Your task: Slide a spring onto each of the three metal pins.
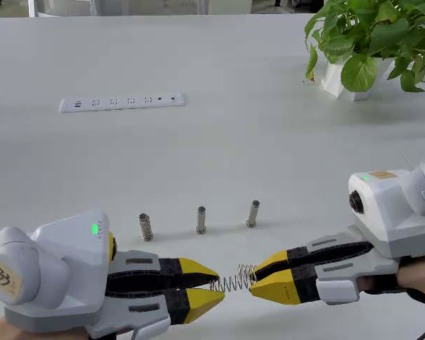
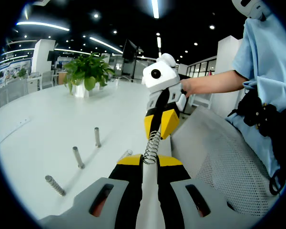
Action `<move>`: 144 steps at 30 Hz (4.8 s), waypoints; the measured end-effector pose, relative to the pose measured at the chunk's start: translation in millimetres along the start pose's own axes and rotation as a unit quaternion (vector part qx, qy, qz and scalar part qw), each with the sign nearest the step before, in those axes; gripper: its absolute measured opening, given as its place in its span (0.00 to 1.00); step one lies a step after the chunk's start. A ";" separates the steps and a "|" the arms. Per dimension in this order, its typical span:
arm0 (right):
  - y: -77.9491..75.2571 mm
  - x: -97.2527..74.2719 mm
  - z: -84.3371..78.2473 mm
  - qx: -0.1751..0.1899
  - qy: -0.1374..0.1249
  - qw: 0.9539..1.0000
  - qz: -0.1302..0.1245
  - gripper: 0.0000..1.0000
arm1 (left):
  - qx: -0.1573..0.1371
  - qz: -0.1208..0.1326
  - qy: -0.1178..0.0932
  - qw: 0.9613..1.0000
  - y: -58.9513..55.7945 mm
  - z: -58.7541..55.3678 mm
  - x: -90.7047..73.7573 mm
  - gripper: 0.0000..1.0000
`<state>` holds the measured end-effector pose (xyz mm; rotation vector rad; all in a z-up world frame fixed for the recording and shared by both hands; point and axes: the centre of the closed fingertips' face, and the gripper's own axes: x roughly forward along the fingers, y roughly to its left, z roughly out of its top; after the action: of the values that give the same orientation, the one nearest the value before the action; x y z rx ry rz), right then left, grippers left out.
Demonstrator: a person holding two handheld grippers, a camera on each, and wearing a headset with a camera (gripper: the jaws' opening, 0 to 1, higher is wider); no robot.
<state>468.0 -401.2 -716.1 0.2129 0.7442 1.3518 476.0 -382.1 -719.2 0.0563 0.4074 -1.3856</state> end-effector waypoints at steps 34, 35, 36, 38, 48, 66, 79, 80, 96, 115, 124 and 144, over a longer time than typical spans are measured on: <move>-0.3 4.1 16.9 -0.135 0.058 0.988 -0.056 0.06 | 0.010 0.024 0.024 0.999 3.0 -9.3 14.2 0.07; 1.2 5.1 18.0 -0.140 0.059 0.987 -0.057 0.06 | 0.010 0.024 0.023 0.999 3.0 -8.8 14.6 0.07; 2.8 6.2 19.8 -0.147 0.061 0.986 -0.058 0.06 | 0.009 0.025 0.022 0.999 3.1 -8.3 15.3 0.07; 3.0 7.0 20.8 -0.153 0.063 0.984 -0.059 0.06 | 0.008 0.025 0.020 0.999 2.9 -7.3 16.5 0.07; 6.0 8.8 28.9 -0.169 0.061 0.982 -0.061 0.06 | 0.003 0.025 0.009 1.000 3.4 -1.8 19.9 0.07; 10.5 6.5 32.4 -0.172 0.061 0.982 -0.055 0.06 | -0.013 0.022 -0.010 1.000 2.4 2.5 17.8 0.06; 0.1 7.5 25.5 -0.198 0.106 0.972 -0.070 0.27 | -0.009 0.025 0.006 1.000 6.1 -4.7 16.1 0.06; -0.8 7.1 24.4 -0.208 0.120 0.968 -0.069 0.27 | -0.008 0.026 0.010 1.000 6.4 -6.6 16.1 0.06; -1.5 11.8 16.2 -0.314 0.305 0.899 -0.020 0.21 | 0.010 0.019 0.038 0.999 11.3 -8.7 22.2 0.06; -9.2 17.0 8.1 -0.325 0.379 0.867 0.006 0.13 | 0.020 0.020 0.056 0.998 14.2 -8.4 27.5 0.06; -10.1 16.8 4.3 -0.319 0.389 0.864 0.012 0.09 | 0.017 0.021 0.048 0.998 12.3 -5.3 28.4 0.07; -10.8 19.1 6.1 -0.317 0.379 0.869 0.008 0.06 | 0.005 0.028 0.039 0.999 13.4 -5.1 26.8 0.07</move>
<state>480.9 -384.3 -724.3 -0.8892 0.8830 1.6280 491.0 -403.4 -734.9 0.1305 0.4606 -1.3325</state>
